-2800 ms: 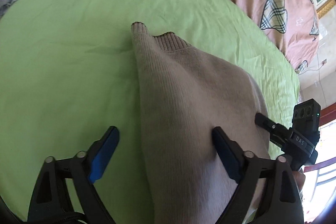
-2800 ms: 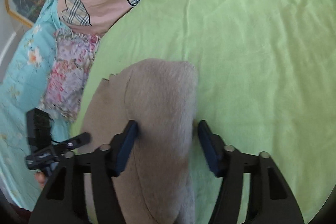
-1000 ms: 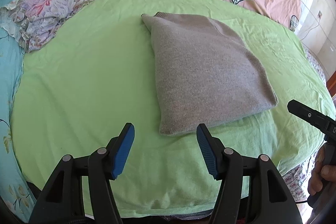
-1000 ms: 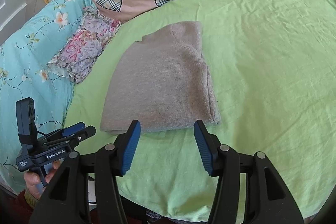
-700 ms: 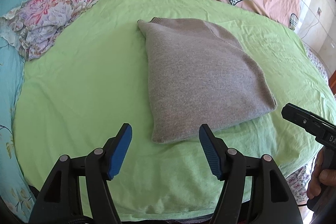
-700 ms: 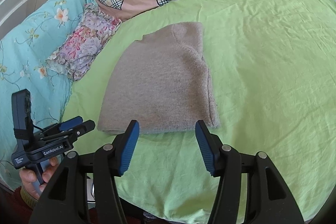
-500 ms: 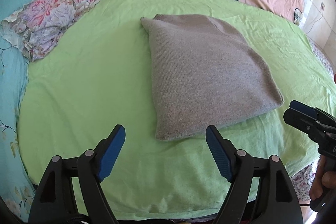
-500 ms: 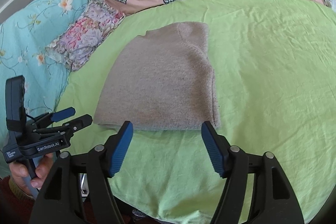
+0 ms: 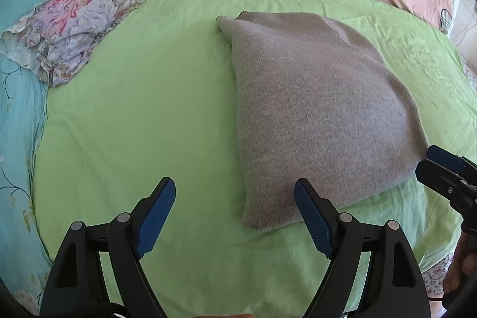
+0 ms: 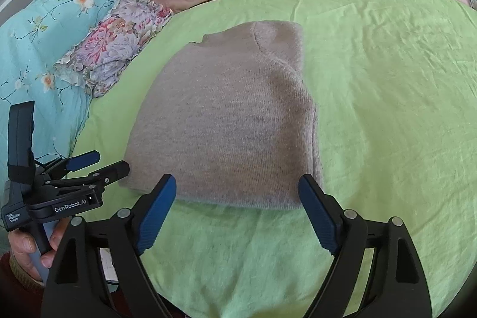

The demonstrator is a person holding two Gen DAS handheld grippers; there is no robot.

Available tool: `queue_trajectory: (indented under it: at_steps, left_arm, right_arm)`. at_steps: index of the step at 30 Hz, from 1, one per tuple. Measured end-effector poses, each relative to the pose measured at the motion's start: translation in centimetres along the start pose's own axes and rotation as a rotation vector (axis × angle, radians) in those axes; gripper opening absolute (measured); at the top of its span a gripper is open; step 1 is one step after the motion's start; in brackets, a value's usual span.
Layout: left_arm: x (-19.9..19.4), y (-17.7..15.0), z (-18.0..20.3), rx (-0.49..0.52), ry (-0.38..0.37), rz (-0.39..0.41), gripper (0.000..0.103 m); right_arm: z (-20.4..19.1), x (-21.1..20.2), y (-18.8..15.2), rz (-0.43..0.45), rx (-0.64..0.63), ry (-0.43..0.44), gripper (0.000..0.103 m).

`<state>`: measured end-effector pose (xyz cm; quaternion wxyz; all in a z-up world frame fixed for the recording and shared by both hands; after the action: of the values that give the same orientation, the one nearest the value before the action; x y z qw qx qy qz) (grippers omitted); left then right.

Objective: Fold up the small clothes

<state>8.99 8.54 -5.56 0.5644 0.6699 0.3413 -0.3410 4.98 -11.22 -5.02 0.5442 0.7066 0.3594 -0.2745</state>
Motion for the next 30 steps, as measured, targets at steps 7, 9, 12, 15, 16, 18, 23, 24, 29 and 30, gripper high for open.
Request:
queue_trajectory:
  at_steps: [7, 9, 12, 15, 16, 18, 23, 24, 29, 30]
  left_arm:
    - [0.1, 0.5, 1.9, 0.046, -0.013, 0.007, 0.084]
    - [0.0, 0.5, 2.2, 0.051, -0.014, 0.008, 0.084]
    - [-0.1, 0.5, 2.3, 0.063, -0.011, 0.014, 0.085]
    - [-0.1, 0.5, 2.3, 0.065, -0.007, 0.018, 0.085]
    - [-0.2, 0.5, 2.3, 0.065, -0.005, 0.020, 0.085]
    - [-0.2, 0.5, 2.2, 0.064, -0.002, 0.025, 0.085]
    - [-0.1, 0.7, 2.3, 0.077, -0.001, 0.033, 0.085]
    - [-0.1, 0.7, 2.3, 0.077, -0.004, 0.032, 0.085]
    - [-0.1, 0.8, 2.4, 0.083, -0.013, 0.036, 0.086]
    - [-0.1, 0.8, 2.5, 0.084, -0.012, 0.037, 0.086]
  right_arm:
    - [0.1, 0.3, 0.4, -0.001, 0.000, -0.002, 0.085]
    - [0.2, 0.3, 0.6, -0.001, 0.001, 0.001, 0.085]
    - [0.3, 0.3, 0.6, -0.002, -0.003, 0.002, 0.085]
    - [0.2, 0.3, 0.6, 0.000, 0.000, 0.002, 0.086]
    - [0.2, 0.3, 0.6, 0.000, 0.000, 0.002, 0.086]
    - [0.3, 0.3, 0.6, 0.000, -0.002, 0.002, 0.086]
    - [0.1, 0.3, 0.8, 0.004, -0.004, -0.002, 0.087]
    - [0.2, 0.2, 0.9, 0.008, 0.001, -0.001, 0.088]
    - [0.2, 0.2, 1.1, 0.009, 0.000, -0.002, 0.090]
    - [0.2, 0.2, 1.1, 0.008, -0.002, -0.002, 0.090]
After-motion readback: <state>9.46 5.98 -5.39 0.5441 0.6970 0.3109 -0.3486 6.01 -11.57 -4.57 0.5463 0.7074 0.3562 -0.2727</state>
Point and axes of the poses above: each gripper's, at about its wrist camera, not at the fingertips, and x roughly the way its jaws point, z to its right, y to its top, the point moved 7 cm from there along x, roughly the way its jaws point, and after that the axes turned 5 degrees about y, right-handed, at the moved point
